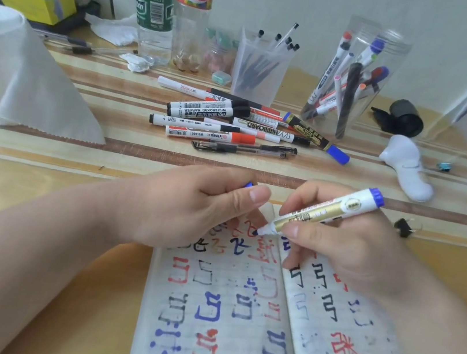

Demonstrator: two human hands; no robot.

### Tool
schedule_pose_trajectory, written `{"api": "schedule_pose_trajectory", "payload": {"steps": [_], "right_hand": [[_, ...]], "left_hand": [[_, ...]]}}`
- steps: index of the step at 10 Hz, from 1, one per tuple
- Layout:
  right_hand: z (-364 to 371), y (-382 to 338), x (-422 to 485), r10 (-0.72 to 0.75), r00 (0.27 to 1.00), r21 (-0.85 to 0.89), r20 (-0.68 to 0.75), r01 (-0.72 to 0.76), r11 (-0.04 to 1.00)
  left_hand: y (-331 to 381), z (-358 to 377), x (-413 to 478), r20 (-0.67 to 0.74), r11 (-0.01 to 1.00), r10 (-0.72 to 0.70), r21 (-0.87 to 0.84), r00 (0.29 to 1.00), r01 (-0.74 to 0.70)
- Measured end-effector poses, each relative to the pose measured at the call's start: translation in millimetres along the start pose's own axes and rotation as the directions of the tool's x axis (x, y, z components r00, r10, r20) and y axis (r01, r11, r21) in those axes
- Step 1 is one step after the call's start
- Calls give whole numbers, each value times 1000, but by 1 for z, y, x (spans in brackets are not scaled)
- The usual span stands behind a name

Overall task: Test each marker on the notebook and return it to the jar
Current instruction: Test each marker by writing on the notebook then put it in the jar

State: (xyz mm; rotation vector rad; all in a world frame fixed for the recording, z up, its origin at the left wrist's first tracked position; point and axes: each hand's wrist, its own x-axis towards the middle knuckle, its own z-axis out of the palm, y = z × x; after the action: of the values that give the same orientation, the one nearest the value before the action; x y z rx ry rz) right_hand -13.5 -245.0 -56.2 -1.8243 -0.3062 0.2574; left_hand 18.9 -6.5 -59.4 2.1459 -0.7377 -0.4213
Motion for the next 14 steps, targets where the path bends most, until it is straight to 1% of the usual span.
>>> {"api": "schedule_pose_trajectory", "payload": {"steps": [1, 2, 6, 7, 8, 9, 10, 13, 14], "right_hand": [[2, 8, 2, 9, 998, 17, -70, -8, 1000], [4, 12, 5, -14, 996, -39, -90, 10, 999], [6, 11, 4, -25, 999, -86, -42, 22, 996], [7, 8, 4, -17, 999, -129, -45, 11, 992], [8, 8, 4, -14, 997, -117, -78, 5, 993], [7, 8, 5, -13, 995, -121, -101, 1, 993], [8, 9, 5, -10, 995, -125, -102, -3, 992], [9, 4, 3, -53, 999, -157, -8, 52, 986], [9, 3, 2, -62, 998, -174, -8, 60, 983]], "left_hand": [[0, 0, 1, 2, 999, -19, -32, 1000, 19], [-1, 0, 2, -4, 1000, -16, -6, 1000, 16], [2, 1, 1, -12, 1000, 12, -18, 1000, -12], [2, 0, 2, -10, 999, 18, -27, 1000, -19], [3, 2, 1, -5, 999, 12, -40, 1000, -12], [9, 8, -2, -89, 986, 0, -166, 996, -15], [14, 10, -3, -101, 976, 3, -217, 995, -25], [17, 9, -4, -103, 961, -7, -276, 995, -22], [16, 10, -4, -99, 954, -10, -300, 995, -21]]}}
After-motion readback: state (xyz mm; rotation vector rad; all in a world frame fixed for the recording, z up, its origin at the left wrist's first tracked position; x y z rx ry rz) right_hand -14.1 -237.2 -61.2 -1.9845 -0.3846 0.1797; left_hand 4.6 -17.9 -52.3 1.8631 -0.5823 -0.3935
